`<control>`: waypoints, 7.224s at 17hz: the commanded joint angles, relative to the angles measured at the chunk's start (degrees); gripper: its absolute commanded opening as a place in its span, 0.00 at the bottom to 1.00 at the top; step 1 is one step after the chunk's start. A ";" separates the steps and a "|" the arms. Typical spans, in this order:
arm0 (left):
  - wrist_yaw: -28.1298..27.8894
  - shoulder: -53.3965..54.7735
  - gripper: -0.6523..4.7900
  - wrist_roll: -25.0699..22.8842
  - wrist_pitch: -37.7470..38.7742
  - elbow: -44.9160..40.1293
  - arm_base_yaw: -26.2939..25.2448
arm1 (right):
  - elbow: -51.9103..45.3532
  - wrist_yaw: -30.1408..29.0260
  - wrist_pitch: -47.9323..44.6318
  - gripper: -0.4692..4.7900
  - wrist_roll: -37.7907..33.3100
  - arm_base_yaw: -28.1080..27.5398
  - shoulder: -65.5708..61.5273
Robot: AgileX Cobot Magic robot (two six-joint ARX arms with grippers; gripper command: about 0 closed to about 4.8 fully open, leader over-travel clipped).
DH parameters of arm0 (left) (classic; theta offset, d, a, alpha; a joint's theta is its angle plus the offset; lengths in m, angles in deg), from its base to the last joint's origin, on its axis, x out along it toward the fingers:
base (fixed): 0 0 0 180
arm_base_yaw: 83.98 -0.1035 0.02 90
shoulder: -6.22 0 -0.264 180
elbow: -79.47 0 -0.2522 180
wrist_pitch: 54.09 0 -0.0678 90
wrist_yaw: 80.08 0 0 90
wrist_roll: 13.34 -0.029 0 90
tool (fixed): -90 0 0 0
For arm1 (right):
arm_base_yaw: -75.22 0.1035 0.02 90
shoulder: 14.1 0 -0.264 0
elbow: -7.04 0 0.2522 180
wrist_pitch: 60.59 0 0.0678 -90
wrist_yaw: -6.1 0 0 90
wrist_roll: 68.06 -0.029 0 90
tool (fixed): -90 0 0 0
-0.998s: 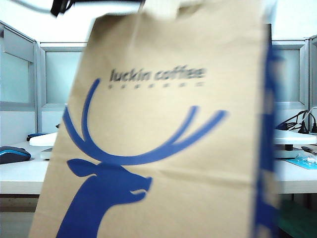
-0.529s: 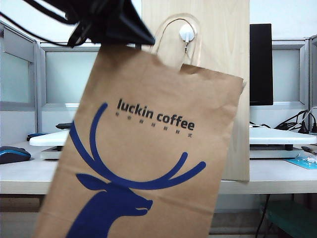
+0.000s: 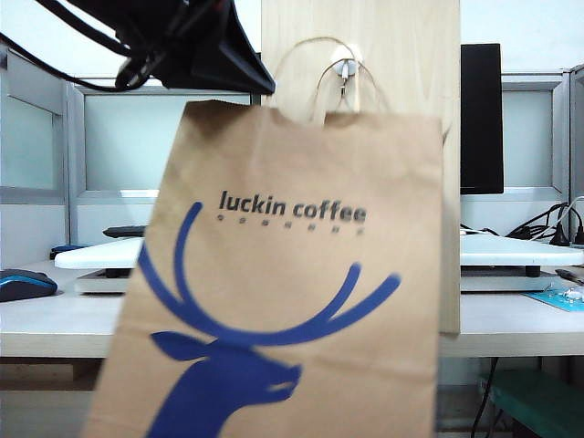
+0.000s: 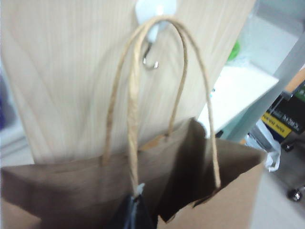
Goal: Pick up the paper bag and hang it on the hook.
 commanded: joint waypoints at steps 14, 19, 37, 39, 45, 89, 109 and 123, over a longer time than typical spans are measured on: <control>-3.98 3.17 0.11 -0.17 0.02 0.13 -0.07 | -0.37 0.11 -0.66 0.09 0.00 0.00 0.00; -5.38 3.43 0.11 -0.22 2.86 0.11 -0.07 | -0.37 0.09 -0.66 0.09 0.00 0.00 0.00; -5.31 2.47 0.13 -0.66 6.03 0.11 -0.07 | -0.37 0.09 -0.61 0.09 0.00 0.00 0.00; -6.88 2.10 0.11 -1.55 7.43 0.11 -0.04 | -0.37 0.07 -0.61 0.09 0.00 0.00 0.00; -15.63 -5.68 0.11 -6.73 8.09 0.11 -0.07 | -0.37 0.07 -0.61 0.09 0.00 0.00 0.00; 0.48 -71.52 0.11 -5.33 6.12 -44.83 -45.75 | -0.39 -0.50 0.68 0.09 -0.02 0.04 0.02; -1.18 -71.52 0.11 -5.09 6.08 -44.85 -42.45 | -0.39 -0.50 0.68 0.09 0.00 0.04 0.02; -1.18 -71.52 0.11 -5.09 6.38 -44.85 -42.53 | -0.39 17.68 6.97 0.09 20.22 2.43 0.02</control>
